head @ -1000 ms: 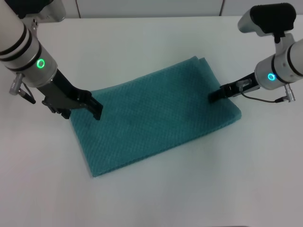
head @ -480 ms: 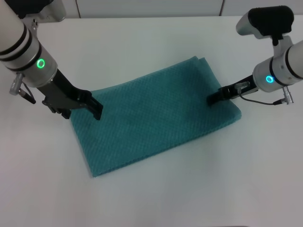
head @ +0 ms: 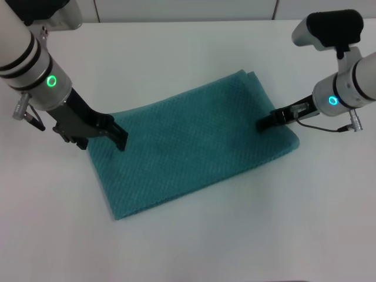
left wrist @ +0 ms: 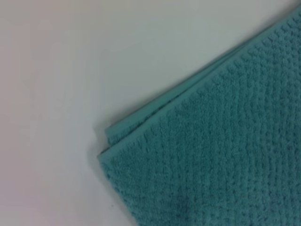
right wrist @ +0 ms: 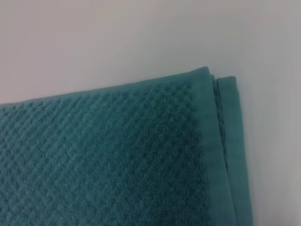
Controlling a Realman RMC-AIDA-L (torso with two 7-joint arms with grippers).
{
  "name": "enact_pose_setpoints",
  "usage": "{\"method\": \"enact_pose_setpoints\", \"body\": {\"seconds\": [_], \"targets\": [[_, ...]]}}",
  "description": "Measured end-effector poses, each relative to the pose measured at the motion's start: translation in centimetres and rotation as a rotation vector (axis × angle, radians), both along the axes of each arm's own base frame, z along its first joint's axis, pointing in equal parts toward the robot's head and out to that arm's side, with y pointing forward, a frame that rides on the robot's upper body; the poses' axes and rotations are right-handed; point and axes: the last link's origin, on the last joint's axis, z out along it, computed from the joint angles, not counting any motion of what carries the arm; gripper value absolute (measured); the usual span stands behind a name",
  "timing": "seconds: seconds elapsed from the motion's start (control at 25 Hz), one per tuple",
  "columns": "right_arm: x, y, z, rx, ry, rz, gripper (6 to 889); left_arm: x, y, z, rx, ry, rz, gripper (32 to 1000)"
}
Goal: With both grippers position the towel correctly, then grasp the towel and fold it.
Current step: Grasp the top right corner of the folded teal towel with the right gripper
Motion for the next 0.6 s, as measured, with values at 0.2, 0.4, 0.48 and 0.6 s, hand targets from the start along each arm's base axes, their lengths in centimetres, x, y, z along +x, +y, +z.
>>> {"method": "enact_pose_setpoints", "body": {"seconds": [0.2,0.4,0.48,0.6], "targets": [[-0.02,0.02,0.00,0.000,0.000,0.001,814,0.02,0.01,0.00,0.000,0.000,0.000,892],[-0.03,0.04,0.00,0.001,-0.001,0.002,805,0.03,0.02,0.00,0.000,0.000,-0.001,892],[-0.03,0.05,0.01,0.002,-0.001,0.002,801,0.03,0.01,0.00,0.000,0.000,-0.001,892],[-0.03,0.05,0.01,0.002,-0.001,0.002,796,0.03,0.01,0.00,0.000,0.000,-0.001,892]]}}
